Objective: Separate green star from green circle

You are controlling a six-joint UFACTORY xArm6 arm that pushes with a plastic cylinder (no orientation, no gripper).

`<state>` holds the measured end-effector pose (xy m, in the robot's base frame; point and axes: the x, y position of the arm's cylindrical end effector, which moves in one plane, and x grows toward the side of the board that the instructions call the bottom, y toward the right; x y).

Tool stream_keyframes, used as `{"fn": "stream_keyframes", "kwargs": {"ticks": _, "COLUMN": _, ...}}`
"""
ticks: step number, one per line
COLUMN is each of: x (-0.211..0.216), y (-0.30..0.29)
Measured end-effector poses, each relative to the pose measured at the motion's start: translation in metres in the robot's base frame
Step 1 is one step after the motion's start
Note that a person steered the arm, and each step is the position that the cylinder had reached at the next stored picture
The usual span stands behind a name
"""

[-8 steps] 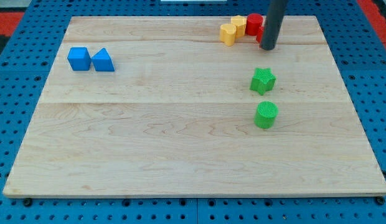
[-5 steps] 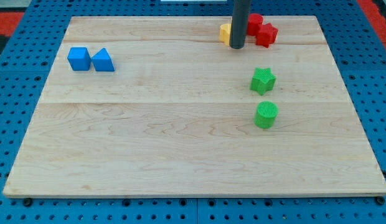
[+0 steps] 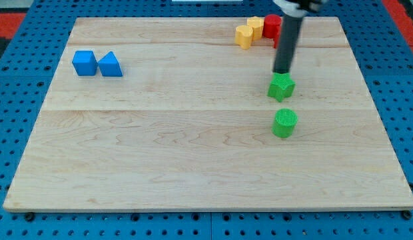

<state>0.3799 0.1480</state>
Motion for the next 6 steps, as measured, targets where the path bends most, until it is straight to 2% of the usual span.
{"fn": "stream_keyframes", "kwargs": {"ticks": 2, "x": 0.072, "y": 0.002}}
{"fn": "stream_keyframes", "kwargs": {"ticks": 3, "x": 0.069, "y": -0.068}}
{"fn": "stream_keyframes", "kwargs": {"ticks": 4, "x": 0.066, "y": -0.174}}
{"fn": "stream_keyframes", "kwargs": {"ticks": 6, "x": 0.066, "y": -0.332}}
